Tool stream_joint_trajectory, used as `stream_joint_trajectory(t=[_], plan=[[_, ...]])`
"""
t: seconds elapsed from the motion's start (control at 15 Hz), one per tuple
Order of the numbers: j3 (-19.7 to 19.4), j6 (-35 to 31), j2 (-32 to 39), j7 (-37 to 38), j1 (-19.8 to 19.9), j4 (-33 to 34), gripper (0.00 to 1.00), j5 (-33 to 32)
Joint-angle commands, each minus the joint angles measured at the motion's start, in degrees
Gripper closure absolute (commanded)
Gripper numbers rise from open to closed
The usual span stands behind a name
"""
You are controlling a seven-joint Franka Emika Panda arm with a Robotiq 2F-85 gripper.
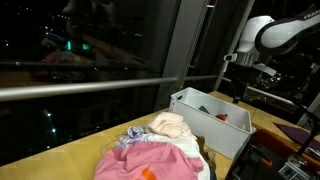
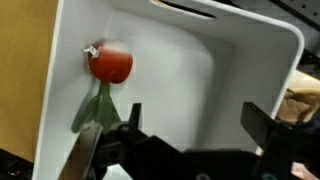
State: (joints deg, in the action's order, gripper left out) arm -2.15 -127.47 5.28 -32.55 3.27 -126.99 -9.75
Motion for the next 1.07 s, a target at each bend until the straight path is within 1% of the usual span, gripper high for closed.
stream_joint_trajectory(t=[0.0,0.33,0.73,1.0], plan=[[-1.18,-1.26,5.72,-3.99,1.72,3.78,0.00,-3.09],[-1.07,-2.31,14.56,-8.84,4.11,11.29,0.00,-3.28],[-1.10,-1.32,23.81,-13.96,6.64,21.03,0.00,-3.55],[-0.76,-1.15,27.84,-15.68,7.50,23.71,0.00,-3.33]])
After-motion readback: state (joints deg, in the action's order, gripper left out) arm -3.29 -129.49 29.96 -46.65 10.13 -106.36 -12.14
